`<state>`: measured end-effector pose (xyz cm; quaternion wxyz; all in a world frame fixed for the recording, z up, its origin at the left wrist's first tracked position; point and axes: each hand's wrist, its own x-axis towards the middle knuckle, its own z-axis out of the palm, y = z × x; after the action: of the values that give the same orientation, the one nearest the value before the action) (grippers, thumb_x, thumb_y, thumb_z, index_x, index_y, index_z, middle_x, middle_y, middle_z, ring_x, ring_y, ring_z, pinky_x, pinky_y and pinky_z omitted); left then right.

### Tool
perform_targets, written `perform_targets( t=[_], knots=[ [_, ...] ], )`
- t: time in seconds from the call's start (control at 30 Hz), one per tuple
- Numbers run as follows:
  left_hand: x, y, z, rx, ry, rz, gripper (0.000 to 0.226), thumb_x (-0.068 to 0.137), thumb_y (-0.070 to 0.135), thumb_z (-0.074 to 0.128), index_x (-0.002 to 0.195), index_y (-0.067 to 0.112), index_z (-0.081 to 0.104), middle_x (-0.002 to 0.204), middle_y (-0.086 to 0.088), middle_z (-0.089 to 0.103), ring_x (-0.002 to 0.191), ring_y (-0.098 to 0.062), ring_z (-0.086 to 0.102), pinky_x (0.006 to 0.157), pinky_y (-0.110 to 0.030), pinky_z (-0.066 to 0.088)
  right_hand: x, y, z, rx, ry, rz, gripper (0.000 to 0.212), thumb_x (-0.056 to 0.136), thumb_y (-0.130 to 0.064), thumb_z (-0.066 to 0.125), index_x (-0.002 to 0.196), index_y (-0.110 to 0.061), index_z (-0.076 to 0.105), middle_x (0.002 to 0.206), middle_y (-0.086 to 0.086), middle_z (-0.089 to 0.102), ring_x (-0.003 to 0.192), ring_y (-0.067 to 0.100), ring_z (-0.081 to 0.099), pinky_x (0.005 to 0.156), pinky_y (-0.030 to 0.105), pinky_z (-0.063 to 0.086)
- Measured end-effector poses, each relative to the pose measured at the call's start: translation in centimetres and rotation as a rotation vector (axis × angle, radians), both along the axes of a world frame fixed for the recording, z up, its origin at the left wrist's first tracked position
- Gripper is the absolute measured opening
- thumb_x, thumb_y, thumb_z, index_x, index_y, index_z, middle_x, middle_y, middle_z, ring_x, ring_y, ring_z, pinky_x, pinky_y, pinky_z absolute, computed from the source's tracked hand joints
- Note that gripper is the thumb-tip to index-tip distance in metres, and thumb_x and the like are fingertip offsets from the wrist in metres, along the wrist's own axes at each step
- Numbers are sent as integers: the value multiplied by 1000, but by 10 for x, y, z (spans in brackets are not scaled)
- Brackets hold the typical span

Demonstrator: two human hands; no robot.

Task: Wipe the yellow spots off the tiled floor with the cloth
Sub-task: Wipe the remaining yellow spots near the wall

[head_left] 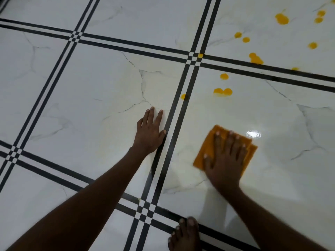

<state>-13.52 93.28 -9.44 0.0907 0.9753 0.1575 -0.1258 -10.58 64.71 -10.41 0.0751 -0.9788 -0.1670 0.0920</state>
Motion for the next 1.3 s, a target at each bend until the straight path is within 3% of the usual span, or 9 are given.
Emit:
perform_targets(
  t=[0.2,0.43,0.6,0.73,0.83,0.97,1.07,1.2,1.3],
  knots=[
    [-5,4,-5,4,1,-3,73,102,50,38,160,23,4,168,-12,0,155,-31,0,122,-50,12,-17,69,-5,57,41,408,82,95,-67,30,162,-28,3,170,14,-3,156,38,-8,121,63,6],
    [-4,-9,4,16,-5,7,77,97,51,32,159,10,12,166,-20,7,154,-35,8,121,-53,19,-62,8,6,17,56,38,87,91,-63,41,162,-23,9,169,19,2,155,42,-1,121,65,8],
    [11,-11,3,34,9,14,82,98,55,40,159,9,10,166,-18,5,154,-34,3,122,-51,15,23,52,-6,68,12,473,79,95,-66,32,162,-29,10,170,13,5,156,38,2,123,61,7],
    [26,-9,2,38,-17,-15,84,96,55,45,159,9,14,166,-19,8,154,-36,8,121,-52,18,106,3,-13,-20,-91,96,78,92,-57,38,161,-27,16,168,15,14,154,39,15,122,59,13],
    [38,-11,2,31,-19,-11,85,95,58,41,159,8,15,166,-20,9,154,-35,9,121,-51,19,75,-16,-3,-35,-99,-188,83,89,-54,43,162,-22,16,167,21,17,152,44,16,121,62,12],
    [53,-6,2,19,7,5,85,94,61,31,160,12,8,167,-16,1,155,-31,2,122,-51,14,36,46,-4,70,-24,79,87,90,-65,40,162,-26,10,169,17,6,155,41,2,124,61,1],
    [65,14,0,17,-3,52,86,97,59,34,160,12,-1,167,-14,-9,155,-30,-7,123,-51,8,104,73,-10,78,-49,326,82,92,-68,33,162,-31,8,170,12,6,157,37,2,123,60,6],
    [72,33,-1,49,55,61,88,98,57,39,159,10,-2,167,-16,-9,155,-32,-6,122,-51,10,173,16,-16,-22,-128,4,81,92,-64,33,161,-26,17,168,16,17,153,42,18,121,61,14],
    [71,28,-2,35,5,81,86,98,55,40,159,7,4,167,-18,-2,155,-33,1,122,-52,13,137,9,-7,-3,-121,-249,84,90,-62,34,162,-22,14,166,20,17,152,45,15,120,64,13]
  ],
)
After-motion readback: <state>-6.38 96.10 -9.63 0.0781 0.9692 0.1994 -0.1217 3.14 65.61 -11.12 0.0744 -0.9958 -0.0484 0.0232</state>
